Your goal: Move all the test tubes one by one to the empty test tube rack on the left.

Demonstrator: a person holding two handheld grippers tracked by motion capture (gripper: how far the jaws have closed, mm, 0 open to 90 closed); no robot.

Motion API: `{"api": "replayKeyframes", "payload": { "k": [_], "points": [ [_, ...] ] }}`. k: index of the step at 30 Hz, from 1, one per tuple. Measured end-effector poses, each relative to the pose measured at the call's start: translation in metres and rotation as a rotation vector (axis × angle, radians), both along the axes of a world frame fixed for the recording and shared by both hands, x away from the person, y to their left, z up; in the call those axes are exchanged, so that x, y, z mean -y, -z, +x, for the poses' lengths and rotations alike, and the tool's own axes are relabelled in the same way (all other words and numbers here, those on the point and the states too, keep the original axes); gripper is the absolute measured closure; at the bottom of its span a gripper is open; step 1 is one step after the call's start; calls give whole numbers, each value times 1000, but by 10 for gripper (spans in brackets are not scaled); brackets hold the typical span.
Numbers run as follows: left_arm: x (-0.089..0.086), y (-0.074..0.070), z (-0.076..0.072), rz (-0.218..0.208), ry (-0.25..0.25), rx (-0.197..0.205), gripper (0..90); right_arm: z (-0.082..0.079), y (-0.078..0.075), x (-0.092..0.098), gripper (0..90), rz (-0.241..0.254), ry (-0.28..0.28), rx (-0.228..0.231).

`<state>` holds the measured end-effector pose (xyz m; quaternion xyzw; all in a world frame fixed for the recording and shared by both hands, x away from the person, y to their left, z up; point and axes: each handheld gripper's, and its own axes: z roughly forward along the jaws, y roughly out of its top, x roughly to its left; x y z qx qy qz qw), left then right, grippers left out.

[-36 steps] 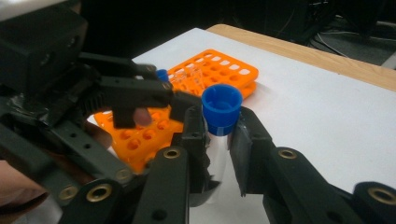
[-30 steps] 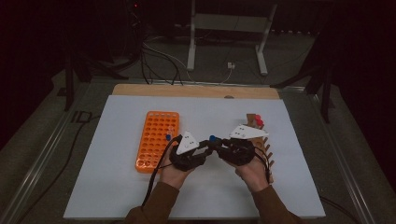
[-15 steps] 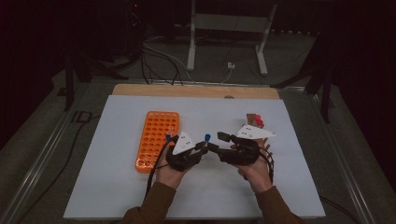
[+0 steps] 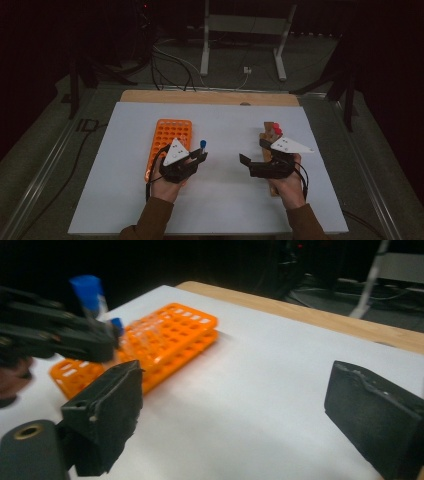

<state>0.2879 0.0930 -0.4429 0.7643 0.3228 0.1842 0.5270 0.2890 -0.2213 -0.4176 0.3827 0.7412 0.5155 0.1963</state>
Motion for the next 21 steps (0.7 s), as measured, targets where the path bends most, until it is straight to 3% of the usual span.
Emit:
{"api": "replayKeyframes", "payload": {
  "k": [11, 21],
  "points": [
    [-37, 5, -3, -4, -95, 15, 775, -6, 1, 17, 11, -20, 29, 14],
    [-41, 28, 3, 30, -161, 9, 774, -7, 1, 20, 11, -9, 38, 24]
  ]
}}
